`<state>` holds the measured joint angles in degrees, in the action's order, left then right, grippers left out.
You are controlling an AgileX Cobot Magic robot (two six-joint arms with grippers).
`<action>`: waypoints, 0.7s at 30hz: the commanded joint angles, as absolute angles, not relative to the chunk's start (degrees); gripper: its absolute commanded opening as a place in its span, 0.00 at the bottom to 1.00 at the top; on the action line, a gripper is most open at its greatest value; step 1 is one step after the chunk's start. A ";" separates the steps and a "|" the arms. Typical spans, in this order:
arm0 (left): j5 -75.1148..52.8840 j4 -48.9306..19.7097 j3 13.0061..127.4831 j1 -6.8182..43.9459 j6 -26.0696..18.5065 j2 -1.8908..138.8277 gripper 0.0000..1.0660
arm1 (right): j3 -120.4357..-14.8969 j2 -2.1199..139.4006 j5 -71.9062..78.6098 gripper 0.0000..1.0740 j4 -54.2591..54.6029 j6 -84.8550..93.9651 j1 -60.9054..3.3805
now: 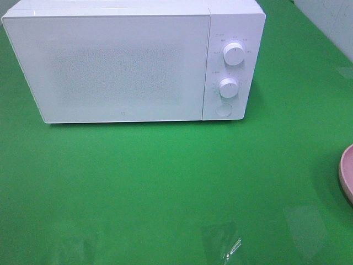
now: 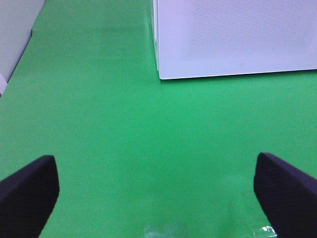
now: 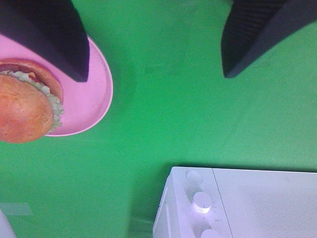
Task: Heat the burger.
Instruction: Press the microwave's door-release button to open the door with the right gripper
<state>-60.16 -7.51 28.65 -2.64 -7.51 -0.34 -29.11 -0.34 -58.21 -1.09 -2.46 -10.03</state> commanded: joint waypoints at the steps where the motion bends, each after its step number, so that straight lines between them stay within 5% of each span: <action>1: -59.30 -7.39 28.48 -2.46 -7.56 -1.32 0.96 | -29.91 -0.57 -56.15 0.68 -0.80 -1.83 -10.08; 21: -59.30 -7.39 28.48 -2.46 -7.56 -1.32 0.96 | -26.87 14.73 -26.24 0.68 -0.92 -1.83 -10.08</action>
<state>-60.16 -7.51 28.65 -2.64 -7.51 -0.34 -27.73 13.12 -30.88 -0.97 -2.46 -10.03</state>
